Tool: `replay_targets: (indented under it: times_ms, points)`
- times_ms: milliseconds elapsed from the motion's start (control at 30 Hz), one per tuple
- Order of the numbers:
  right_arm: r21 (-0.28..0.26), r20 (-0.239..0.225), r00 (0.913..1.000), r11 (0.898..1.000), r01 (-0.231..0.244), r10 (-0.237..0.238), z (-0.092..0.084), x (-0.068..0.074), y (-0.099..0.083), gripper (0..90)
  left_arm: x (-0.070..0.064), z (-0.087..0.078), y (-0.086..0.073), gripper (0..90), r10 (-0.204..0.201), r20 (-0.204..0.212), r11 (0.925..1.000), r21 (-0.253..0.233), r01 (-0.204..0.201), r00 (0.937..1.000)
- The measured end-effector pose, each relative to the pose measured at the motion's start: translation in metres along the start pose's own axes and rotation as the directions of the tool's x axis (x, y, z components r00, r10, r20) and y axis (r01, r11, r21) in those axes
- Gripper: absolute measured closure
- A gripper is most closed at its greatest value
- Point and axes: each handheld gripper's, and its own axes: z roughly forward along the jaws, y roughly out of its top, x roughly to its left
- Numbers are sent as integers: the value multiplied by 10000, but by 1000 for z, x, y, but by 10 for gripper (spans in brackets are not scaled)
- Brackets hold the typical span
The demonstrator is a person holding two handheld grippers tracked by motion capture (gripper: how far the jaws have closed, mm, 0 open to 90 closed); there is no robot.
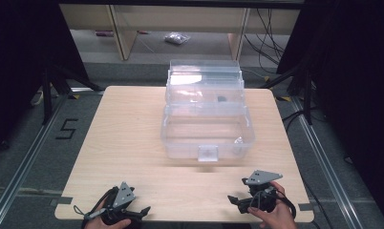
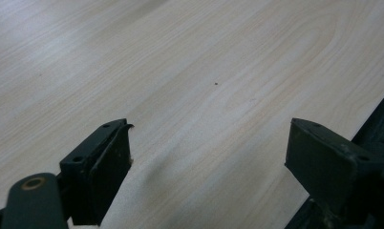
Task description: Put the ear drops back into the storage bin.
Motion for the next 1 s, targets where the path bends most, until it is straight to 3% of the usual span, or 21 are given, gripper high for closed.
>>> replay_targets:
  times_ms: [33,67,133,167,300,333,367,433,467,533,633,667,767,967,1000]
  points:
    - [-11,14,9999,9999,167,-167,-1,-1,-1,188,0,0,0,149,32,62,10000,19,-32,10000]
    - [9,65,9999,10000,-81,81,-3,0,-3,186,0,0,0,149,-14,53,10000,-19,14,10000]
    - [-186,84,10000,9998,0,2,-1,0,-4,186,0,0,0,149,24,23,10000,9,-24,10000]
    - [102,71,9995,9995,-309,308,-4,2,-5,183,0,0,0,149,17,-7,10000,14,-17,10000]
    - [137,22,9995,9994,-324,324,-3,2,-9,181,0,0,0,149,14,-3,10000,5,-14,10000]
    - [154,146,9984,9983,-557,555,-3,3,-10,181,0,0,0,149,23,-1,10000,6,-23,10000]
    - [217,51,10000,9998,15,-16,-3,-1,-11,181,0,0,0,149,-24,40,10000,-33,25,10000]
    - [202,255,9989,9990,-392,387,-3,2,-12,181,0,0,0,149,5,50,10000,-16,-5,10000]
    - [8,243,9996,9999,-170,169,-2,1,-13,181,0,0,0,149,2,53,10000,-17,-2,10000]
    - [387,138,9974,9968,-706,701,-5,5,-13,181,0,0,0,150,9,52,10000,-15,-9,10000]
    - [43,235,9994,9996,-274,273,-3,2,-15,181,0,0,0,150,39,22,10000,7,-39,10000]
    - [165,160,9997,9996,-209,206,-4,2,-15,182,0,0,0,149,30,5,10000,-5,-30,10000]
    - [255,63,9998,9995,-197,195,-4,0,-15,181,0,-1,0,149,54,58,10000,19,-54,10000]
    - [441,122,9980,9971,-619,614,-6,3,-15,182,-1,1,0,149,-48,-18,10000,15,48,10000]
    - [393,111,9992,9985,-381,377,-5,1,-15,182,0,0,0,149,19,-37,10000,28,-19,10000]
